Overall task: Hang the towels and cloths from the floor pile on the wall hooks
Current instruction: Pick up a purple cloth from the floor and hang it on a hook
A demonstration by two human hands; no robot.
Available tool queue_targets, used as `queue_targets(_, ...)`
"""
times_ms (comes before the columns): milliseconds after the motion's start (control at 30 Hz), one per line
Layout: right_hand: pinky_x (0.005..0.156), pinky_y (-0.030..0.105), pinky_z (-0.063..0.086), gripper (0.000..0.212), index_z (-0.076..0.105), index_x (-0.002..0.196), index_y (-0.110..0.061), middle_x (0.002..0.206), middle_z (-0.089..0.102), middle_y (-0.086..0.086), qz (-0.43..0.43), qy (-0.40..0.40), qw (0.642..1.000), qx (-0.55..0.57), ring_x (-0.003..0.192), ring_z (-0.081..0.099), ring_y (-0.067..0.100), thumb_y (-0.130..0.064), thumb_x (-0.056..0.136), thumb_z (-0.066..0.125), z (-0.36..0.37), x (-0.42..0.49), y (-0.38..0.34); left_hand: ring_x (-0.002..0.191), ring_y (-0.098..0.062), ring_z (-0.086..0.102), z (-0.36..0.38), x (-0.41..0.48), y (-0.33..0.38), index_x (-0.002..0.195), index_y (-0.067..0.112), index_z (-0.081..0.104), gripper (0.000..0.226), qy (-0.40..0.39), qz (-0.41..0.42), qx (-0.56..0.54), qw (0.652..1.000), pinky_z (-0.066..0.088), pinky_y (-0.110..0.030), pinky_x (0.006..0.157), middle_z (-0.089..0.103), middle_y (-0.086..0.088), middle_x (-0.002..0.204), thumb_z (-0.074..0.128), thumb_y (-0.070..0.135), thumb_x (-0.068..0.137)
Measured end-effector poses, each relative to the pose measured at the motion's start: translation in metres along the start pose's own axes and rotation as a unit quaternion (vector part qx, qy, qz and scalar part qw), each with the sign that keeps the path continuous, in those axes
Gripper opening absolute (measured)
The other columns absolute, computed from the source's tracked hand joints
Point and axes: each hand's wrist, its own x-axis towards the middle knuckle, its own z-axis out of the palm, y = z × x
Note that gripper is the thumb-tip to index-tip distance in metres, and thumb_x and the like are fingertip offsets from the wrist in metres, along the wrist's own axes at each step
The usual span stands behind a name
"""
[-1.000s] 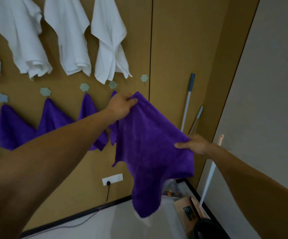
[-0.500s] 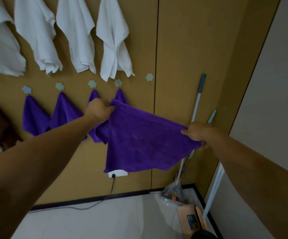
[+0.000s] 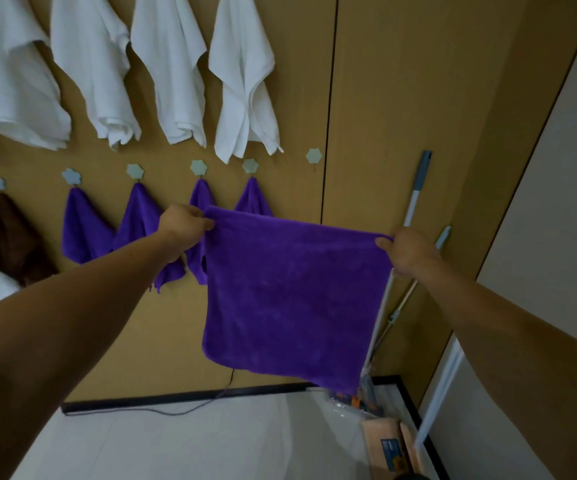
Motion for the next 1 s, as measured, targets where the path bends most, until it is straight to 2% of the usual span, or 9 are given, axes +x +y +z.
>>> queue_targets(167, 0.069, 0.031, 0.038, 0.037, 0.060, 0.095, -0.005, 0.090, 0.062, 0.015, 0.013, 0.075, 0.986, 0.148, 0.087, 0.059, 0.031, -0.040, 0.096, 0.052, 0.006, 0.016, -0.004, 0.053, -0.013, 0.048, 0.004, 0.006, -0.001, 0.069, 0.007, 0.061, 0.016, 0.026, 0.013, -0.041, 0.999, 0.039, -0.023, 0.044, 0.053, -0.002, 0.059, 0.071, 0.017, 0.077)
queue_targets(367, 0.070, 0.038, 0.048, 0.021, 0.048, 0.076, -0.021, 0.084, 0.060, 0.008, 0.029, 0.150, 0.924, 0.350, 0.081, 0.060, 0.025, -0.028, 0.091, 0.062, 0.006, 0.030, -0.019, 0.059, -0.014, 0.054, 0.012, 0.010, 0.008, 0.077, 0.014, 0.055, 0.017, 0.060, -0.015, -0.191, 0.980, 0.043, -0.022, 0.040, 0.057, 0.000, 0.068, 0.067, 0.005, 0.069)
queue_targets(433, 0.070, 0.031, 0.048, 0.011, 0.052, 0.086, -0.019, 0.086, 0.060, 0.002, 0.011, 0.193, 0.908, 0.373, 0.082, 0.059, 0.019, -0.021, 0.092, 0.061, 0.001, 0.033, -0.026, 0.060, -0.015, 0.053, 0.017, 0.014, 0.012, 0.076, 0.017, 0.053, 0.016, 0.085, -0.006, -0.233, 0.969, 0.043, -0.025, 0.045, 0.056, 0.000, 0.067, 0.057, 0.001, 0.073)
queue_targets(500, 0.066, 0.010, 0.042, 0.007, 0.053, 0.093, -0.019, 0.080, 0.056, -0.009, -0.028, 0.267, 0.886, 0.377, 0.074, 0.056, 0.009, -0.016, 0.093, 0.059, 0.001, 0.030, -0.033, 0.058, -0.013, 0.050, 0.022, 0.015, 0.011, 0.072, 0.022, 0.048, 0.023, 0.132, 0.029, -0.249, 0.959, 0.041, -0.021, 0.044, 0.054, 0.002, 0.065, 0.048, -0.001, 0.076)
queue_targets(567, 0.057, 0.005, 0.034, 0.010, 0.051, 0.090, -0.019, 0.074, 0.053, -0.013, -0.080, 0.254, 0.919, 0.292, 0.066, 0.050, 0.002, -0.011, 0.092, 0.057, 0.010, 0.027, -0.034, 0.061, -0.017, 0.049, 0.027, 0.016, -0.003, 0.076, 0.019, 0.048, 0.023, 0.121, 0.079, -0.151, 0.978, 0.042, -0.020, 0.052, 0.055, -0.001, 0.069, 0.043, -0.004, 0.078)
queue_targets(667, 0.065, 0.024, 0.036, 0.004, 0.055, 0.089, -0.009, 0.086, 0.059, 0.007, -0.049, 0.083, 0.987, 0.130, 0.079, 0.056, 0.022, -0.007, 0.091, 0.058, 0.031, 0.027, -0.020, 0.079, -0.026, 0.052, 0.039, 0.017, -0.036, 0.086, 0.009, 0.052, 0.021, 0.004, 0.056, 0.009, 0.998, 0.041, -0.032, 0.068, 0.055, -0.009, 0.077, 0.040, -0.008, 0.082)
queue_targets(733, 0.072, 0.025, 0.037, 0.008, 0.059, 0.097, -0.004, 0.093, 0.058, 0.008, -0.001, 0.128, 0.974, 0.187, 0.086, 0.054, 0.021, -0.009, 0.092, 0.060, 0.029, 0.031, -0.018, 0.087, -0.032, 0.058, 0.041, 0.025, -0.039, 0.092, 0.005, 0.057, 0.025, -0.008, -0.002, -0.020, 1.000, 0.045, -0.033, 0.070, 0.059, -0.011, 0.079, 0.036, -0.008, 0.086)
queue_targets(833, 0.073, 0.024, 0.037, 0.009, 0.059, 0.098, -0.005, 0.091, 0.055, 0.004, 0.024, 0.153, 0.964, 0.215, 0.085, 0.051, 0.018, -0.011, 0.091, 0.062, 0.027, 0.035, -0.028, 0.098, -0.031, 0.061, 0.034, 0.039, -0.026, 0.117, -0.002, 0.058, 0.035, -0.004, -0.069, -0.142, 0.987, 0.050, -0.024, 0.076, 0.063, -0.017, 0.112, 0.035, -0.004, 0.091)
queue_targets(1000, 0.070, 0.032, 0.045, 0.017, 0.053, 0.072, -0.016, 0.083, 0.061, 0.007, 0.114, 0.163, 0.928, 0.315, 0.081, 0.057, 0.024, -0.011, 0.083, 0.065, 0.033, 0.037, -0.034, 0.054, -0.014, 0.050, 0.020, 0.035, -0.008, 0.062, 0.013, 0.041, 0.030, -0.089, -0.075, -0.331, 0.937, 0.042, -0.015, 0.043, 0.050, 0.004, 0.051, 0.036, -0.013, 0.076)
